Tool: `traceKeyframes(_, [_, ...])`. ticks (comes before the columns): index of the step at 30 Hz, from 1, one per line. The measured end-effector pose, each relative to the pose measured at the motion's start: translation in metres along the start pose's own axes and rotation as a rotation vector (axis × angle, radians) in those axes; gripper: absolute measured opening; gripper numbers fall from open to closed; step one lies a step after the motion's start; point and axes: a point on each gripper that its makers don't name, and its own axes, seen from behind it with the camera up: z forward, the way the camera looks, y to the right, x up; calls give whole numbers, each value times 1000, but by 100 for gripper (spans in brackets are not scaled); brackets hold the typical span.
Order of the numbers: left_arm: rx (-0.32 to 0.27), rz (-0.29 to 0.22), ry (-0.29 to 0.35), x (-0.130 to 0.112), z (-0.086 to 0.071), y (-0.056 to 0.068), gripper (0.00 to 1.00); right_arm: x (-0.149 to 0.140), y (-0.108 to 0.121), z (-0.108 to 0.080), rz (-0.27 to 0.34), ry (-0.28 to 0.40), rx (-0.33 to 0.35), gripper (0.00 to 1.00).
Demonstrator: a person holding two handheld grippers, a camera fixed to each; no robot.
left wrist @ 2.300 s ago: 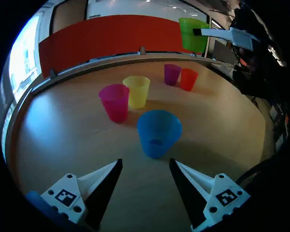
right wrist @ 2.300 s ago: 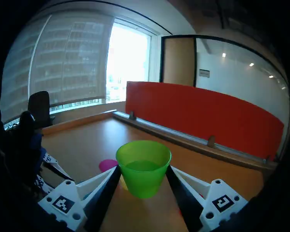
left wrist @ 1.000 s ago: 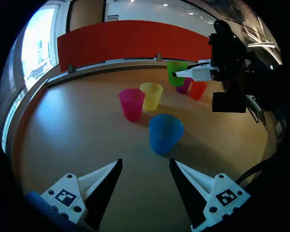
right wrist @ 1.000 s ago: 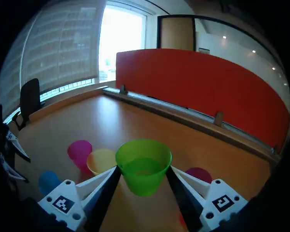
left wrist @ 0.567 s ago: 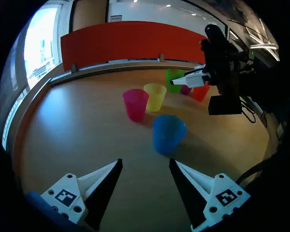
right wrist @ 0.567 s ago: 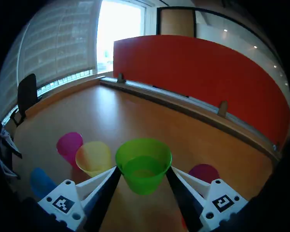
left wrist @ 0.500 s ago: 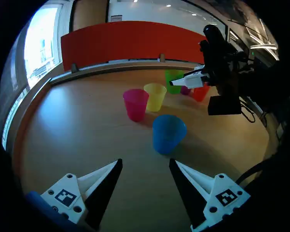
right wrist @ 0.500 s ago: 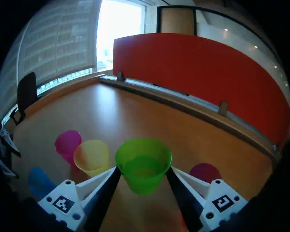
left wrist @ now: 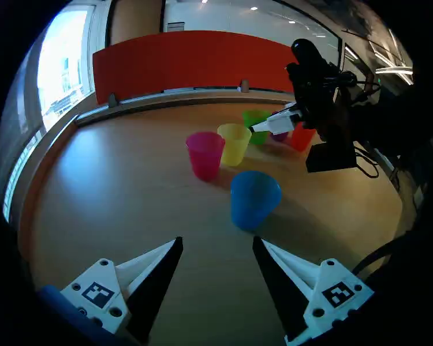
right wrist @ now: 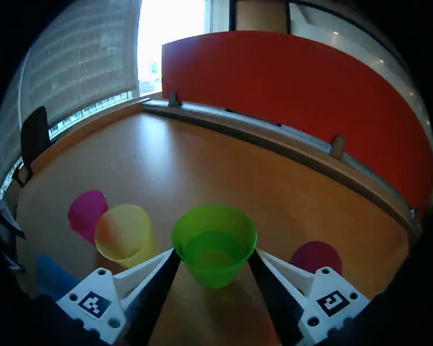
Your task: Pour water
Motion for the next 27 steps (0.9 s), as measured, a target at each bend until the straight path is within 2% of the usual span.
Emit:
traceKeyframes(12, [4,-3,-1,-1,1,-2,90,-7,1,11,2,-44,-9,87])
traceKeyframes(18, [5,-4,-2,-1,1,-3,89,-6,1,11,21,-45,-7,87])
traceKeyframes(27, [4,-3,1,0,2,-3,90,-11,1,8,16,-62,-12,87])
